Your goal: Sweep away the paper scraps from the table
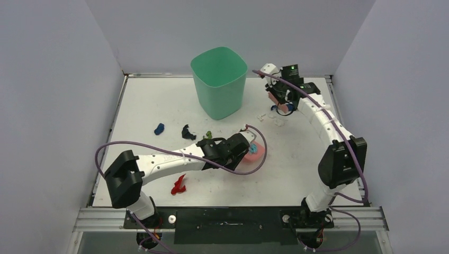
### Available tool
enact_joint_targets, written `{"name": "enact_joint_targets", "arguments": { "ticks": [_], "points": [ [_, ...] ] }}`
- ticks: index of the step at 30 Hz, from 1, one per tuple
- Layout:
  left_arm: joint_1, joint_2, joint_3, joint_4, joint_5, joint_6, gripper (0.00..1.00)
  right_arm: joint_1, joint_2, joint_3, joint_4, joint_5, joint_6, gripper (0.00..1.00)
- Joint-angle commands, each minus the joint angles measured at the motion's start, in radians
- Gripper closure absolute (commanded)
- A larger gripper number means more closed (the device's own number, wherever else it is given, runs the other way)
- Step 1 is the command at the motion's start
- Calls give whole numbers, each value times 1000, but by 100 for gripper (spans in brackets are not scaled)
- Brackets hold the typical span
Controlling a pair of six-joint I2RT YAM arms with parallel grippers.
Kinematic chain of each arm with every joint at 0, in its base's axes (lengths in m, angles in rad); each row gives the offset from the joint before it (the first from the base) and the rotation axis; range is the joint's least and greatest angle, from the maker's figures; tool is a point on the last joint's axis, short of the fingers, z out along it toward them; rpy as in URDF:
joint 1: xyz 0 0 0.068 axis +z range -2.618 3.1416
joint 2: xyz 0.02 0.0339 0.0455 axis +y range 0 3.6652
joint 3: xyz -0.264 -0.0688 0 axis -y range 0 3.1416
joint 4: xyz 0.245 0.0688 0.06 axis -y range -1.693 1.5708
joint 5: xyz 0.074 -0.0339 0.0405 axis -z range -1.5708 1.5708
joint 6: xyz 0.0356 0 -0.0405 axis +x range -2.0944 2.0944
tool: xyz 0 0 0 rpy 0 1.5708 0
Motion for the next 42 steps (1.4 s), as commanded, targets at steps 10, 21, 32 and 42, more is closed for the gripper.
{"name": "enact_joint_targets", "arguments": {
  "ticks": [10, 21, 32, 42],
  "points": [
    [75, -50, -100, 37, 89, 16, 100, 311, 98, -76, 137, 189, -152, 95],
    [76, 37, -110, 109, 113, 19, 100, 357, -82, -102, -127, -145, 3, 95],
    [78, 42, -130, 190, 87, 38, 100, 129, -125, 146, -455, -510, -48, 95],
    [69, 21, -115, 180, 109, 43, 100, 93, -48, 29, -8, 254, -131, 95]
  ]
}}
